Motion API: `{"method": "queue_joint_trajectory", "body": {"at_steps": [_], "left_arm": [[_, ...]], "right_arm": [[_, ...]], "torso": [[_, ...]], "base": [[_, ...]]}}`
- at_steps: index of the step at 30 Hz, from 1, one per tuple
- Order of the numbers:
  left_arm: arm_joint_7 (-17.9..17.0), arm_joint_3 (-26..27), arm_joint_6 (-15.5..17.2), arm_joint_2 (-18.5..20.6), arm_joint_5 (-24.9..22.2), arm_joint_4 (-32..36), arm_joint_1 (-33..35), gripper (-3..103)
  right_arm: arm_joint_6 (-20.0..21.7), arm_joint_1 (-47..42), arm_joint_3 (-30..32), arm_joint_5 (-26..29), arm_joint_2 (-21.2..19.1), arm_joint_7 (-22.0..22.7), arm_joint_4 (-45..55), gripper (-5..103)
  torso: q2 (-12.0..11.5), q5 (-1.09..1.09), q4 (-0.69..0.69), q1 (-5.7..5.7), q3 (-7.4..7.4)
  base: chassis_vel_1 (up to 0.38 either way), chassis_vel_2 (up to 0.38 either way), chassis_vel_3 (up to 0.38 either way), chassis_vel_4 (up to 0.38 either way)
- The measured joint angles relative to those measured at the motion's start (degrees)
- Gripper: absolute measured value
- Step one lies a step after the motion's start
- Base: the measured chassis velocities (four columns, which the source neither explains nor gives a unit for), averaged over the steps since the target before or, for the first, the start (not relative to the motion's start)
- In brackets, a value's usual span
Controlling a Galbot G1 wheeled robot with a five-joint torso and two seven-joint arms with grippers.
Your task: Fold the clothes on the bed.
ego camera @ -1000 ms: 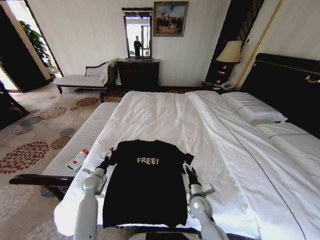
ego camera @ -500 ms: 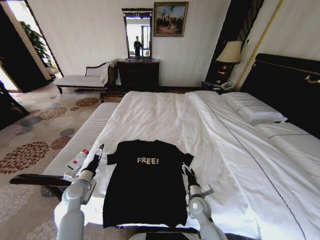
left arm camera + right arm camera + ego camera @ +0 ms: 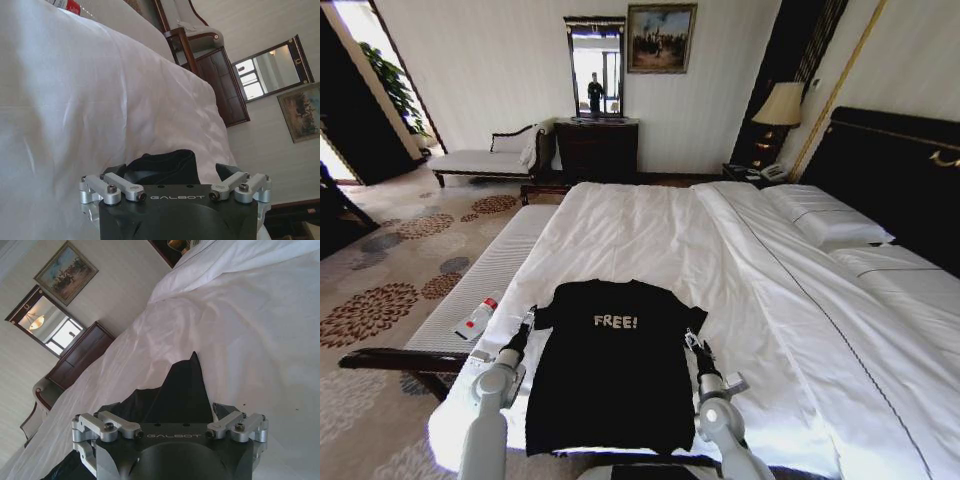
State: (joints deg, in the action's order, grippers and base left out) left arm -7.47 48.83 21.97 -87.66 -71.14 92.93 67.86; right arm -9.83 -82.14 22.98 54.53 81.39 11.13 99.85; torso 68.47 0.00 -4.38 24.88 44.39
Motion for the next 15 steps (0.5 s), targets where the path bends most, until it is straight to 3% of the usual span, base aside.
{"method": "queue_joint_trajectory", "body": {"at_steps": [15], "left_arm": [[-1.0, -1.1, 0.4, -2.5, 1.8, -2.8, -3.6, 100]], "right_arm": [[-0.2, 0.0, -0.4, -0.7, 0.3, 0.0, -0.8, 100]], "torso": [[0.0, 0.0, -0.01, 0.0, 0.0]], "base": [[0.0, 0.0, 0.0, 0.0]]}}
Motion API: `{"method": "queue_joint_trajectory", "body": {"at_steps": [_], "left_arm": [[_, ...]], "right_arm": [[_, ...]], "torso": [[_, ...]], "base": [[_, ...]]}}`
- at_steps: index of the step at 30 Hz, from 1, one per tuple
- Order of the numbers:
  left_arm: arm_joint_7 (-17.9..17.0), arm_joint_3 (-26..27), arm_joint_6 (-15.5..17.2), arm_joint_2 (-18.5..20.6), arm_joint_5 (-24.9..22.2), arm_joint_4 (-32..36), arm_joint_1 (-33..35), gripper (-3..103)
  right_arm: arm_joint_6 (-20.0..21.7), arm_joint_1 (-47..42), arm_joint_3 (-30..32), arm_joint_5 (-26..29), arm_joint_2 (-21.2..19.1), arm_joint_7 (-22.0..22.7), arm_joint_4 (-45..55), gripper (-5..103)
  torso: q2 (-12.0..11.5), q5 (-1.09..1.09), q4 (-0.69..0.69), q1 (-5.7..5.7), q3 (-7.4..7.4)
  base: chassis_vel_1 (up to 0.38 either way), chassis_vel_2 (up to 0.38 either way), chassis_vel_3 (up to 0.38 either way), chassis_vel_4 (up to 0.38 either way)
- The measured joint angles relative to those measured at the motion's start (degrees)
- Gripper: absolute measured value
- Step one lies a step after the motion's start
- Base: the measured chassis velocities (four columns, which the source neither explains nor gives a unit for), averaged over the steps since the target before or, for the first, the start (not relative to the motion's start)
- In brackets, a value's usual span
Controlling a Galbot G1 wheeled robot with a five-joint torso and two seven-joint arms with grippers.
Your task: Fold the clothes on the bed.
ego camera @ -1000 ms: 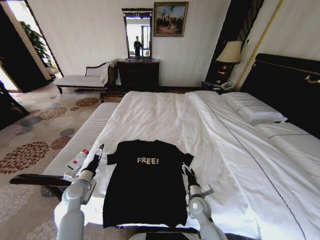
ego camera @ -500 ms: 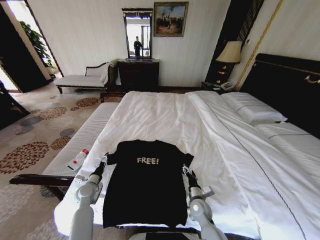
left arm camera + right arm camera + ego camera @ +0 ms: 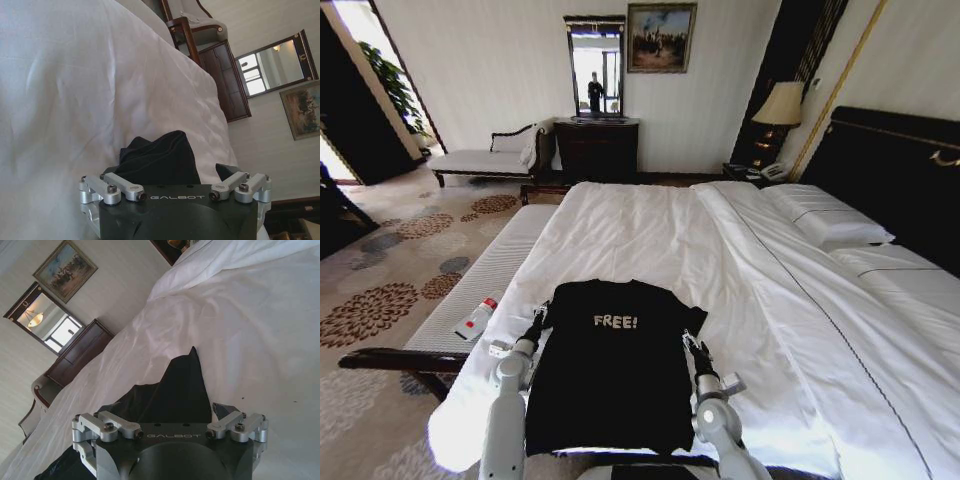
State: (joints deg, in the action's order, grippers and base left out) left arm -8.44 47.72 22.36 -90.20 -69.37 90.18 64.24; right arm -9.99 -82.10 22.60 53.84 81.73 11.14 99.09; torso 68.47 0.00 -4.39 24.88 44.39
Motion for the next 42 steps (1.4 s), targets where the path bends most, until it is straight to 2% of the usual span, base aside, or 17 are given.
{"method": "queue_joint_trajectory", "body": {"at_steps": [9, 29, 38, 42], "left_arm": [[0.2, -0.1, 0.2, -0.5, 0.3, 2.4, 2.3, 100], [0.1, 0.3, -0.8, -1.9, 3.3, -7.8, -7.3, 100], [0.0, 1.9, -1.7, 1.6, 2.0, -6.9, -8.7, 100], [0.6, 1.7, -2.6, 4.1, 3.3, -4.7, -8.9, 100]], "right_arm": [[-0.2, 0.2, -0.2, -0.3, 0.3, 0.0, -0.8, 100], [-0.4, -0.4, -0.3, -0.7, 0.2, 0.1, -0.5, 100], [-0.6, 0.0, -0.7, -0.9, 0.6, 0.1, -1.7, 100], [-0.6, 0.2, -1.1, -1.1, 0.8, 0.1, -1.9, 100]], "torso": [[0.0, 0.01, 0.02, 0.0, -0.01], [0.0, 0.0, 0.0, 0.0, 0.0], [0.0, 0.0, 0.01, 0.0, 0.0], [0.0, 0.0, 0.01, 0.0, 0.0]], "base": [[0.0, 0.0, 0.0, 0.0], [0.0, 0.0, 0.0, 0.0], [0.0, 0.0, 0.0, 0.0], [0.0, 0.0, 0.0, 0.0]]}}
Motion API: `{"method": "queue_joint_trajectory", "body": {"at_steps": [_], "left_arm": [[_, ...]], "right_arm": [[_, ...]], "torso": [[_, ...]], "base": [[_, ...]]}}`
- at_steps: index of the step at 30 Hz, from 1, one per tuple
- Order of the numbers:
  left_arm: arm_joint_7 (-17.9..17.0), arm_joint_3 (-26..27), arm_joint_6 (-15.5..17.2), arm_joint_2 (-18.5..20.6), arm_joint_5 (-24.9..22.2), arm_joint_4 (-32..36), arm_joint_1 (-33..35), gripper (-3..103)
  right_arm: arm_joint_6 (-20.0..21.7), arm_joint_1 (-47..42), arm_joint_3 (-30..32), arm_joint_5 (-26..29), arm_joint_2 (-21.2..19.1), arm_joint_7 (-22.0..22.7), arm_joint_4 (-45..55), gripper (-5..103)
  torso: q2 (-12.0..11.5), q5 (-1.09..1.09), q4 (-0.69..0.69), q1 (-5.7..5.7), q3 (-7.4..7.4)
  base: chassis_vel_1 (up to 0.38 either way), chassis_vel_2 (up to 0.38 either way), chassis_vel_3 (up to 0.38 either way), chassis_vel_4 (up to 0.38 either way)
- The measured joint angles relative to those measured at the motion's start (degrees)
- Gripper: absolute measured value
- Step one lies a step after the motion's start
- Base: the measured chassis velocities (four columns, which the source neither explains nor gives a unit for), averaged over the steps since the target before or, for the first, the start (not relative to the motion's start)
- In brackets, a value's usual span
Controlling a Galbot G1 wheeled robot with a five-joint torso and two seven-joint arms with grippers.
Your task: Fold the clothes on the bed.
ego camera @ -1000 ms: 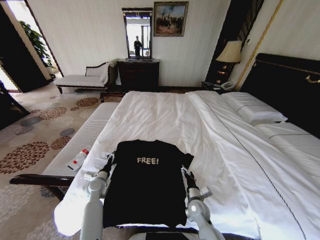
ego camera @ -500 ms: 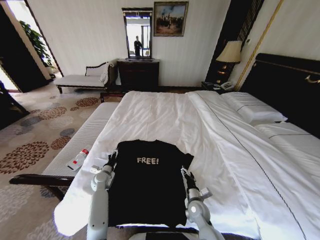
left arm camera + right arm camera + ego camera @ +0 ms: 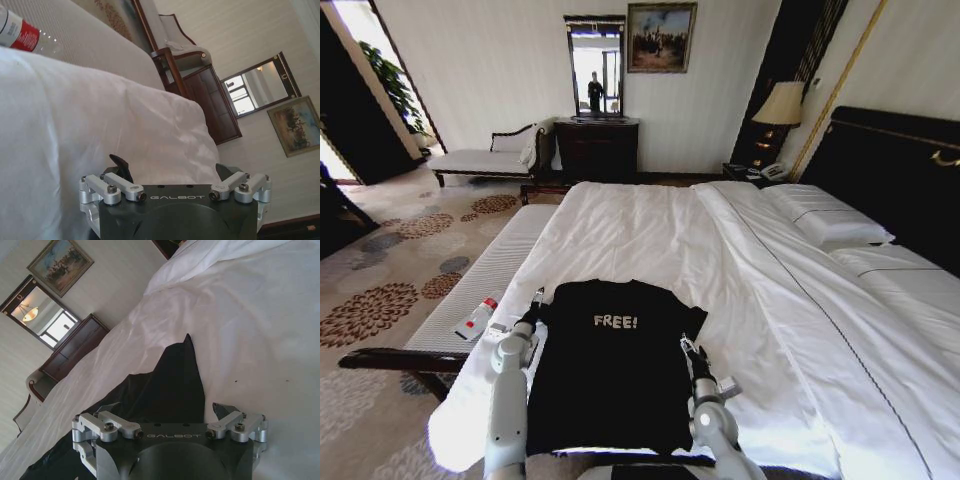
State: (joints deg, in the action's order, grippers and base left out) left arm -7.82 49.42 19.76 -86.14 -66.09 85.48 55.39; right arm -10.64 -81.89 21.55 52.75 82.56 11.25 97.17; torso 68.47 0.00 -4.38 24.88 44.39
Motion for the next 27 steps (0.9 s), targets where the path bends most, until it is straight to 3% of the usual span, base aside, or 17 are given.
{"method": "queue_joint_trajectory", "body": {"at_steps": [4, 9, 18, 27], "left_arm": [[0.5, 0.3, -0.6, 2.1, 0.3, 1.8, 0.4, 100], [0.3, 2.0, -0.8, 5.6, -2.9, 4.6, 3.0, 100], [0.9, 2.2, -0.2, 5.9, -2.1, 8.4, 8.8, 100], [-4.8, 0.0, 0.9, 4.4, 3.0, 4.2, 6.0, 100]], "right_arm": [[0.0, 0.1, 0.0, 0.0, 0.0, 0.0, 0.0, 100], [0.0, 0.1, -0.1, 0.0, -0.1, 0.0, -0.4, 100], [-0.1, 0.1, -0.4, -0.2, 0.2, 0.0, -0.6, 100], [-0.3, -0.5, -0.6, -0.6, 0.1, 0.0, -0.2, 100]], "torso": [[0.0, 0.0, 0.0, 0.0, 0.0], [0.0, -0.01, 0.0, 0.0, 0.0], [0.0, 0.0, 0.02, -0.01, 0.0], [0.0, 0.0, -0.01, 0.0, 0.0]], "base": [[0.0, 0.0, 0.0, 0.0], [0.0, 0.0, 0.0, 0.0], [0.0, 0.0, 0.0, 0.0], [0.0, 0.0, 0.0, 0.0]]}}
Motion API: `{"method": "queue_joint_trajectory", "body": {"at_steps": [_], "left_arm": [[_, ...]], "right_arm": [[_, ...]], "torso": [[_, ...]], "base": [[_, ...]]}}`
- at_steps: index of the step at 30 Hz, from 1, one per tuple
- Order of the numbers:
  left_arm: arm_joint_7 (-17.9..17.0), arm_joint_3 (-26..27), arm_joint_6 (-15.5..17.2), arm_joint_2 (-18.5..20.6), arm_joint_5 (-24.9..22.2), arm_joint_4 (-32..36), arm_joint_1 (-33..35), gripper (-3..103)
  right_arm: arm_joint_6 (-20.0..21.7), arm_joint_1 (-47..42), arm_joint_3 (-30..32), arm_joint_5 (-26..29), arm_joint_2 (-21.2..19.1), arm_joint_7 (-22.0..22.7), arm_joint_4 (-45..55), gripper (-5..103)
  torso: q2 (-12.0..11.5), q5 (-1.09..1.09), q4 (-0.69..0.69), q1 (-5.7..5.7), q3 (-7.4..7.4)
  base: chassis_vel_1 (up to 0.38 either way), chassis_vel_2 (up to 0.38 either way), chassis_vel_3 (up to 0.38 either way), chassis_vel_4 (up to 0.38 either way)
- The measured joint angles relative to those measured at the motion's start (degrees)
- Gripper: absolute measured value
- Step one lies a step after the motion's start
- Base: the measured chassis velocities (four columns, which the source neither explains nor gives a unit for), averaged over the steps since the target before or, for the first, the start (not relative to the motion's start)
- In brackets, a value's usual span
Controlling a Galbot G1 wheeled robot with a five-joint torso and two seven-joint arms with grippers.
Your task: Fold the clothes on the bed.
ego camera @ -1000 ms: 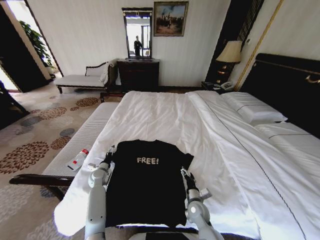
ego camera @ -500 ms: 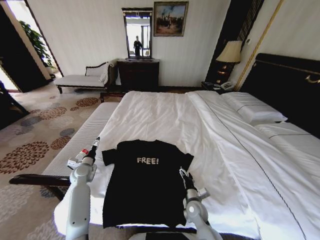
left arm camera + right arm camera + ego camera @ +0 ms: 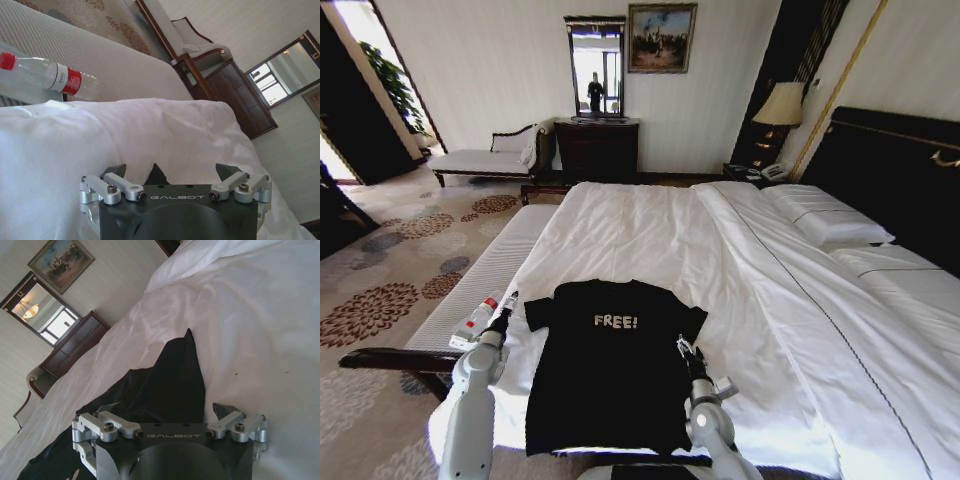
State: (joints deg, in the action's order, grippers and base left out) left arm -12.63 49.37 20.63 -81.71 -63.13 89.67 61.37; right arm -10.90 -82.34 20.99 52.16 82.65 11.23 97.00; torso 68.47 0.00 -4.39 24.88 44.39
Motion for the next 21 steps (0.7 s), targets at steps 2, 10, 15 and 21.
{"method": "queue_joint_trajectory", "body": {"at_steps": [2, 10, 15, 21], "left_arm": [[-0.2, -0.3, 0.0, -0.3, 0.7, -0.5, -0.3, 100], [-1.6, -1.2, -0.1, -1.0, 3.3, -2.7, -2.8, 100], [-1.6, -1.6, -0.4, -0.8, 3.7, -4.9, -4.3, 80], [-1.6, -1.6, -0.6, -1.2, 3.8, -7.1, -5.7, 58]], "right_arm": [[0.0, -0.1, 0.0, 0.0, 0.0, 0.0, 0.0, 100], [-0.5, -0.5, 0.4, -0.1, -0.1, 0.0, -0.1, 100], [-0.5, -0.5, 0.3, -0.2, 0.0, 0.0, -0.4, 100], [-0.5, -0.4, 0.4, -0.3, -0.1, 0.1, -0.4, 100]], "torso": [[0.0, 0.0, 0.0, 0.0, 0.0], [0.0, 0.0, 0.02, 0.0, 0.0], [0.0, 0.0, 0.02, 0.0, 0.0], [0.0, 0.0, 0.01, 0.0, 0.0]], "base": [[0.0, 0.0, 0.0, 0.0], [0.0, 0.0, 0.0, 0.0], [0.0, 0.0, 0.0, 0.0], [0.0, 0.0, 0.0, 0.0]]}}
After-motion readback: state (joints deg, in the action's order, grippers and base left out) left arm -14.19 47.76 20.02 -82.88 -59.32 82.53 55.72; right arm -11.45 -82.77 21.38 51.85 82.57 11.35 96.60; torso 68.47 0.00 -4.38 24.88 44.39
